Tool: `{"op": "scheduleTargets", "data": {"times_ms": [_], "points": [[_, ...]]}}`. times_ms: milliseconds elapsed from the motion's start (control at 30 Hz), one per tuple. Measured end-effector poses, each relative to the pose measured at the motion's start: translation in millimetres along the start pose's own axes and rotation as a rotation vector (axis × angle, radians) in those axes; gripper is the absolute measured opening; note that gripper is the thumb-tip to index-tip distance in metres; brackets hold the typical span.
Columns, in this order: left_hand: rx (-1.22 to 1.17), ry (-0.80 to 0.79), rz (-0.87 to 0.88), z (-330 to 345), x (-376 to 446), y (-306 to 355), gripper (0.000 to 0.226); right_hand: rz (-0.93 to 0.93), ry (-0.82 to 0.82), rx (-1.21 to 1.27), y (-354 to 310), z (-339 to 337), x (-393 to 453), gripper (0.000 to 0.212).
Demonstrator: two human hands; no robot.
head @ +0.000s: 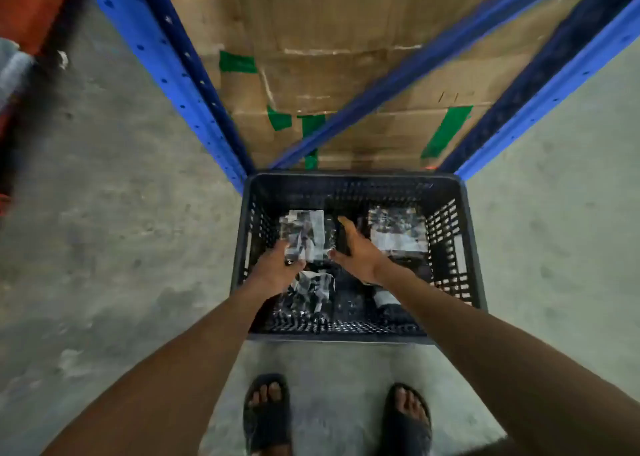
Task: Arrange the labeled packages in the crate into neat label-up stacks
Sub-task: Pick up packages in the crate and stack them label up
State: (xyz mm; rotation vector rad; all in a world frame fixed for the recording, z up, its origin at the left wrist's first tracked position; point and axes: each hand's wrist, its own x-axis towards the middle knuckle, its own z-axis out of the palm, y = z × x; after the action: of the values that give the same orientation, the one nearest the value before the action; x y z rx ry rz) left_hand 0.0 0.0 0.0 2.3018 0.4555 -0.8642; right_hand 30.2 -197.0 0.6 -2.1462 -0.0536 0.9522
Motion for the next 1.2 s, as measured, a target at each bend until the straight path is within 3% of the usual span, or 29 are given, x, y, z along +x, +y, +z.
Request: {"op": "scheduleTargets", "data": {"times_ms": [167, 400, 533, 600, 667, 733, 833, 933, 1067, 1200], "points": [[-0.142, -0.003, -0.08, 43, 95, -29, 0.081, 0.074, -0.006, 0.105, 62, 40, 83, 0.093], [-0.319, 0.072, -0.163, 78, 184, -56, 0.095, 0.241, 0.02, 0.203, 97, 69, 164, 0.095], [-0.388, 0.015, -0.229, 76, 184, -53, 0.093, 0.33, -0.041, 0.201, 105, 66, 171, 0.078], [-0.405, 0.014, -0.275, 73, 174, -46, 0.078, 0.336, -0.022, 0.273, 102, 63, 165, 0.064], [-0.38, -0.02, -0.28, 70, 164, -38, 0.044, 0.34, 0.022, 0.257, 98, 65, 159, 0.055], [-0.319, -0.06, -0.273, 64, 161, -31, 0.038, 0.325, 0.082, 0.262, 95, 65, 157, 0.047], [-0.309, -0.067, -0.245, 48, 153, -25, 0.034, 0.193, 0.246, 0.409, 93, 54, 151, 0.058], [-0.332, -0.019, -0.239, 34, 145, -23, 0.047, 0.04, 0.339, 0.447, 83, 43, 134, 0.049], [-0.324, -0.032, -0.247, 18, 130, -21, 0.087, -0.079, 0.259, 0.318, 72, 29, 103, 0.061], [-0.347, 0.031, -0.148, -2, 125, -18, 0.103, -0.227, 0.505, 0.165, 77, 25, 90, 0.053]]}}
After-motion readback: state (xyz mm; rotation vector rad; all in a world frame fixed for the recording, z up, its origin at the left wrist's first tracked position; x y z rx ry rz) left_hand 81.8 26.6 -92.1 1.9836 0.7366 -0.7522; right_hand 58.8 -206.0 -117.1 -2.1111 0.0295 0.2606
